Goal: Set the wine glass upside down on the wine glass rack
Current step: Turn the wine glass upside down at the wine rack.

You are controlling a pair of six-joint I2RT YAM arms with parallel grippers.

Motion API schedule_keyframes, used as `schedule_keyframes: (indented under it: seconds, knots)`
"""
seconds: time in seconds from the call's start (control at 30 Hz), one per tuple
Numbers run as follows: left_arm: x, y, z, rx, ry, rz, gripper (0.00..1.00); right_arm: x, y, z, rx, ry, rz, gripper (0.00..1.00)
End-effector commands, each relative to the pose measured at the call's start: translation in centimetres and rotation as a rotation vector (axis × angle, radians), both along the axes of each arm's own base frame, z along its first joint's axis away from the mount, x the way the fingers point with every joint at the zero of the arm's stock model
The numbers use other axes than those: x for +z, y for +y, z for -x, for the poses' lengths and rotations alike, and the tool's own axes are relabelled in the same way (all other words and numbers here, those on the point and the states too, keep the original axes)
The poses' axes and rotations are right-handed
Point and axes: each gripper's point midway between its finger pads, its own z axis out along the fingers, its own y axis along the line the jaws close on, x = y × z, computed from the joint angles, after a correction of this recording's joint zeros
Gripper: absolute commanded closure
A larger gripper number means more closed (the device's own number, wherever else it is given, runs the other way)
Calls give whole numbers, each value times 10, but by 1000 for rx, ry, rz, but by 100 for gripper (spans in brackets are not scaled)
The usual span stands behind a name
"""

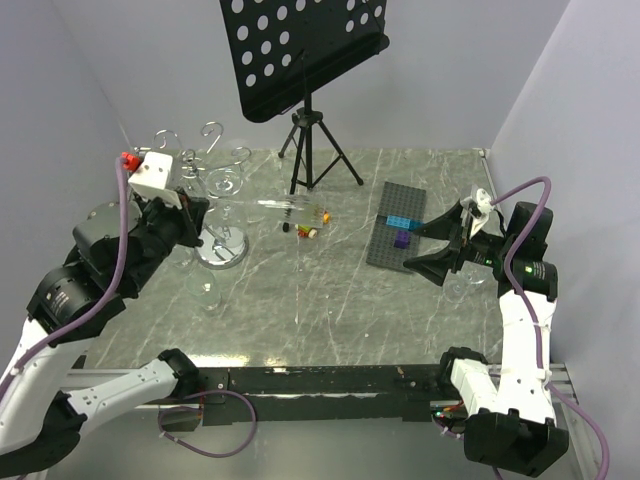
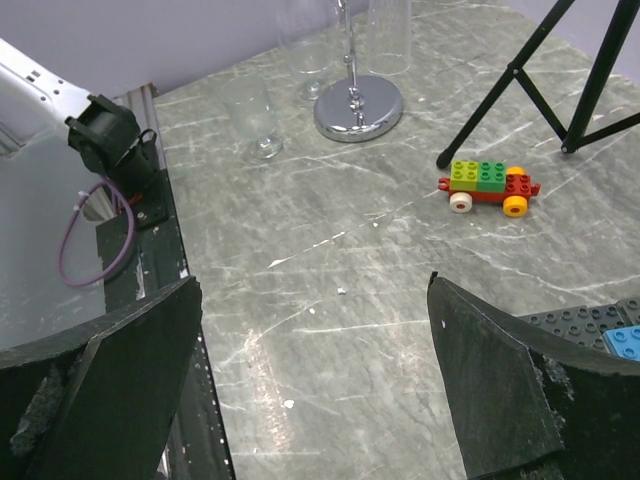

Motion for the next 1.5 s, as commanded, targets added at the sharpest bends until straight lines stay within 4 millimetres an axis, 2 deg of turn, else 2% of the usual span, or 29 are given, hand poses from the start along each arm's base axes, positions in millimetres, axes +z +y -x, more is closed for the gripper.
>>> schedule_keyframes:
  seconds: [0.0,0.33,0.53,0.83,1.03,1.23,1.47]
  knots:
    - [42,20,-3,71,-154,11,99,10,3,4,55,-65,-20,0]
    - [66,44,-6,155,-283,-92,99,10,2,3,52,-65,-19,0]
    - [66,53,-15,224,-312,-166,99,9,2,3,52,-65,-19,0]
    - [79,63,-27,310,-344,-257,99,11,3,5,56,-74,-18,0]
    - [82,76,-37,393,-342,-340,99,12,4,7,58,-79,-18,0]
    - [94,88,-36,431,-356,-333,99,13,4,8,66,-79,-22,0]
    - [95,101,-36,485,-343,-384,99,12,4,7,62,-78,-21,0]
